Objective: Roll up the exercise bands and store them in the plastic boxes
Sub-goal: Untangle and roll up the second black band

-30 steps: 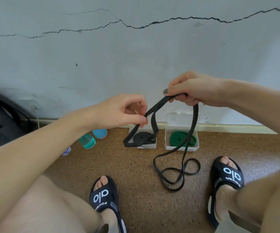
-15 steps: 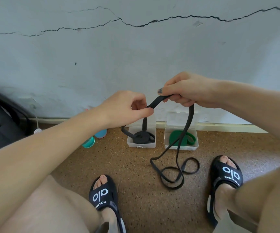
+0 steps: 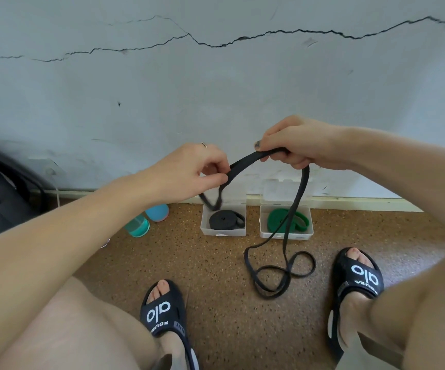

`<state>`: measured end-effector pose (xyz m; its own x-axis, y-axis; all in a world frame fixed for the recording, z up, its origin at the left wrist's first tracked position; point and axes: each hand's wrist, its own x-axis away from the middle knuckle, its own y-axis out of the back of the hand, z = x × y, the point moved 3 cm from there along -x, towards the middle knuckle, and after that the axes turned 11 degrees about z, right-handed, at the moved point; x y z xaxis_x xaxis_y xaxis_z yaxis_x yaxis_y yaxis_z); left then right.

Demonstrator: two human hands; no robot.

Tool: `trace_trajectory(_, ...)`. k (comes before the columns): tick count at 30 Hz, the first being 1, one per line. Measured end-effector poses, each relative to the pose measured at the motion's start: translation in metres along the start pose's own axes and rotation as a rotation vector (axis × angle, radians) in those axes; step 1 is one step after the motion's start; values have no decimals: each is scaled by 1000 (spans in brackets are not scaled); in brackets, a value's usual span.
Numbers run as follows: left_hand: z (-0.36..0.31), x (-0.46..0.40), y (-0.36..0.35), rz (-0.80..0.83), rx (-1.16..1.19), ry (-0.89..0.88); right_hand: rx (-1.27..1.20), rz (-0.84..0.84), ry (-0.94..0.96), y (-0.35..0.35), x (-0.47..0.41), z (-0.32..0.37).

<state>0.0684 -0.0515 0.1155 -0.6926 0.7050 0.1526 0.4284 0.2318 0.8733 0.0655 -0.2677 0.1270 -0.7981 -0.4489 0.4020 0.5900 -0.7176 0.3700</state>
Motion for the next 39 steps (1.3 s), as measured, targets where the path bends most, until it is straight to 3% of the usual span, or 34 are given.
trace_trajectory(7, 0, 2, 2, -24, 51, 19, 137, 169, -75, -14, 4, -4)
trace_trajectory(15, 1, -1, 3, 18, 84, 74, 88, 90, 43, -16, -4, -2)
trace_trajectory(22, -4, -2, 4, 41, 99, 55, 342, 73, 54, -29, -3, 7)
trace_trajectory(33, 1, -2, -11, 96, 168, 62, 88, 37, 29, -28, -16, 1)
trace_trajectory(39, 22, 3, -11, 179, 197, 113, 105, 16, -11, -15, -12, -2)
